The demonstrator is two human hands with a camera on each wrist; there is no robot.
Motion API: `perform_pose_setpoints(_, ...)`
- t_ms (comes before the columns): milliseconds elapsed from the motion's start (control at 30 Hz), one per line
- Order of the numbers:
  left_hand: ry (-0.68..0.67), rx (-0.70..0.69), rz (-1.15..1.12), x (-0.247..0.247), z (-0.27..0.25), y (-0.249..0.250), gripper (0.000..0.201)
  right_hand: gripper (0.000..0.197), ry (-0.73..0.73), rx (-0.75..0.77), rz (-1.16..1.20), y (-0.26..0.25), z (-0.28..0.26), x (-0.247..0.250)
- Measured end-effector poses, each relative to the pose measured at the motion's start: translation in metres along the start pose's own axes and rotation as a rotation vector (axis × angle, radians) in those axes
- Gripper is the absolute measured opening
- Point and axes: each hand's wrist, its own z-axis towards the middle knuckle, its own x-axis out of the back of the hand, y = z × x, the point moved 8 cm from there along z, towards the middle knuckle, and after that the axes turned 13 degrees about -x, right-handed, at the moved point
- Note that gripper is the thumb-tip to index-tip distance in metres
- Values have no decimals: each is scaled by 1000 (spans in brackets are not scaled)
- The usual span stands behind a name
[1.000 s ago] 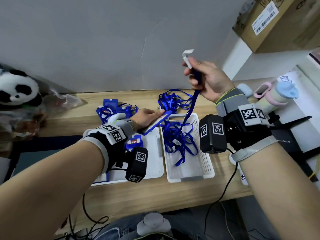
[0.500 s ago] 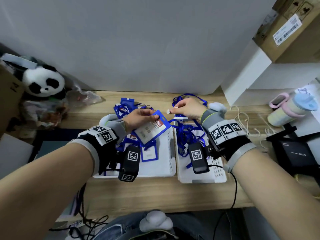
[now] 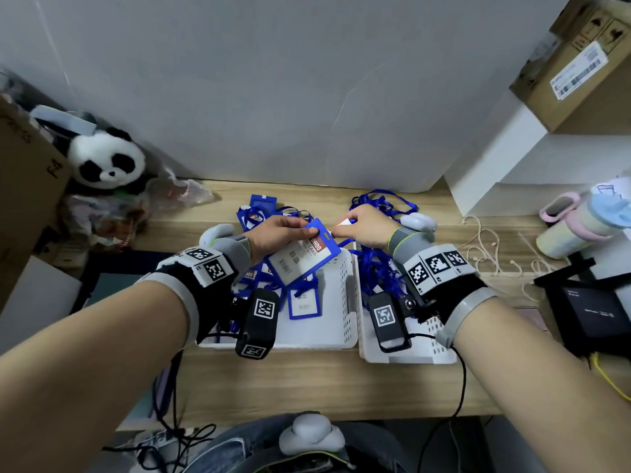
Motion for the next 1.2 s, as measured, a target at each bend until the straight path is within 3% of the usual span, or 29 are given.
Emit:
perform_pose_setpoints(333, -4, 17, 5, -3, 1, 2, 4, 11, -15, 11, 42, 1, -1, -1)
perform_pose_setpoints(900, -9, 38, 22, -5, 3, 0, 4, 17, 0, 70, -17, 0, 6, -1)
perform_pose_setpoints(1067, -1, 34, 54, -3, 3, -1, 5, 12, -61, 52, 59, 2, 11, -5)
perform_pose_setpoints(1200, 34, 42, 93, 3, 4, -3, 5, 19, -169, 24, 227, 3, 11, -9)
